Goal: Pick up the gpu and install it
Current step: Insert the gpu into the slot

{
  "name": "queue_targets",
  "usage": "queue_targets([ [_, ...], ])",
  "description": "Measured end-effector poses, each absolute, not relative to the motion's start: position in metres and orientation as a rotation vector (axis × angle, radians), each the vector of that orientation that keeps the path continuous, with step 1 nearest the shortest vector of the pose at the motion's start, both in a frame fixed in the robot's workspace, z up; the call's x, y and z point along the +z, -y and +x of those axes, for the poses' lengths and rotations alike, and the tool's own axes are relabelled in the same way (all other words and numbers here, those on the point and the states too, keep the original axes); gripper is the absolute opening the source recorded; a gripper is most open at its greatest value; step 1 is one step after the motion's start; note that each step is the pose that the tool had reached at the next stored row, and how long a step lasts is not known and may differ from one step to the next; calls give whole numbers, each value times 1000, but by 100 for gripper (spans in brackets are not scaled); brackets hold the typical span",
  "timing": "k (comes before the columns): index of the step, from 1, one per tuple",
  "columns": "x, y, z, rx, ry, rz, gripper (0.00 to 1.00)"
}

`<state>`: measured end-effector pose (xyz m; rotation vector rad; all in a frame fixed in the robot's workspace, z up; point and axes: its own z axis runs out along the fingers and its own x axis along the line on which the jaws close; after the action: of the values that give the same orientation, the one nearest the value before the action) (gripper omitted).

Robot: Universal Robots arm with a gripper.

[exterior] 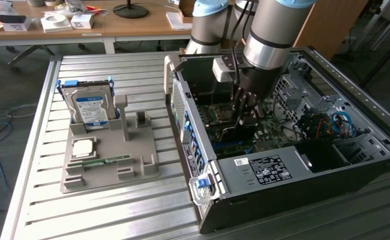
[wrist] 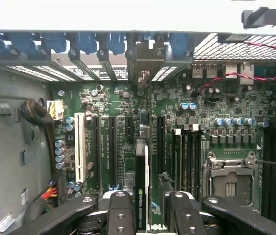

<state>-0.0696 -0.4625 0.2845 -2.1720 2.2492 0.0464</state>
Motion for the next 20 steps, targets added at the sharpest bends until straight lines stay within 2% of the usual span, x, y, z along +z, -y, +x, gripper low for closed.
queue_targets([
  [20,311,462,-70,46,-2249,-2172,34],
])
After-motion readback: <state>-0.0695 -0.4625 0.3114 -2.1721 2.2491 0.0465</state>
